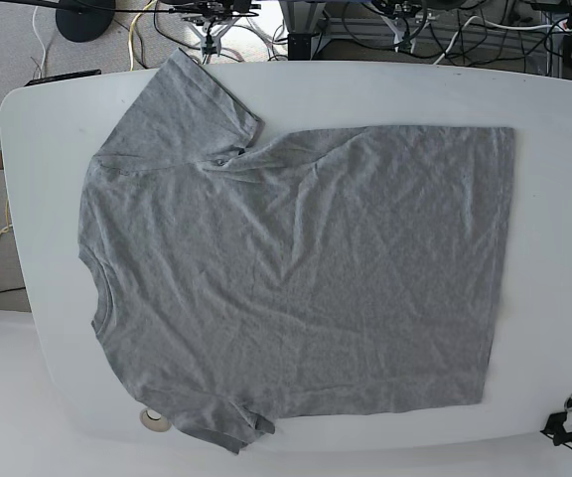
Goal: Fold the T-shirt properly
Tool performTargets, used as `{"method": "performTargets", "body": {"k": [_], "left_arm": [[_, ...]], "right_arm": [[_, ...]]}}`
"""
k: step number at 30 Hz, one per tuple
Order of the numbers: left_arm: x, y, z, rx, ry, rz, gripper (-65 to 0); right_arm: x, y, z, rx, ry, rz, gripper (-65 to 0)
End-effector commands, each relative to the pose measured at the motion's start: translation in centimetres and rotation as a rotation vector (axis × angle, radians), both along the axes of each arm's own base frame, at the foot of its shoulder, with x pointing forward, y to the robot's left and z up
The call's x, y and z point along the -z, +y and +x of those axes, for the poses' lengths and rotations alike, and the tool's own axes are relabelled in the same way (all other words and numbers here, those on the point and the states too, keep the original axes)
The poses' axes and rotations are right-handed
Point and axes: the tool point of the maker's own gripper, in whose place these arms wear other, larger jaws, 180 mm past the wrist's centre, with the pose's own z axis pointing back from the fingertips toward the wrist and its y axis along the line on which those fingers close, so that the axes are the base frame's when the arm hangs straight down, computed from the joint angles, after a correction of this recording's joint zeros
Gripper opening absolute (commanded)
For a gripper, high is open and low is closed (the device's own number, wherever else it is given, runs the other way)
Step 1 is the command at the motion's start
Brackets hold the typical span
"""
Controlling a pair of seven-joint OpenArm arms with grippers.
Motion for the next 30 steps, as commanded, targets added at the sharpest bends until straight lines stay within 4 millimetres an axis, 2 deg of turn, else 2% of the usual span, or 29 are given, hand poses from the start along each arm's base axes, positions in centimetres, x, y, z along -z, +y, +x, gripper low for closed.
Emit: {"method": "performTargets", "body": {"k": [1,18,27,28,30], "left_arm": [[0.0,0.2,0.0,0.003,0.003,0.003,-65.0],[0.0,0.3,0.3,-0.002,0.0,0.005,-65.0],[-0.1,0.9,-0.8,0.01,0.013,0.01,-65.0],[-0.1,0.8,-0.6,0.019,0.007,0.008,-65.0],[-0.1,0.9,-1.0,0.025,0.018,0.012,-65.0]], "right_arm": [[0.0,-0.3,0.2,0.003,-0.009,-0.002,-64.5],[0.0,-0.3,-0.7,-0.001,0.005,-0.002,-64.6],[-0.3,-1.3,-3.7,-0.002,0.029,-0.016,-64.7],[-0.2,-0.3,-4.5,-0.004,0.042,0.0,-64.6],[-0.3,0.3,-4.8,-0.001,0.049,0.01,-64.6]]}}
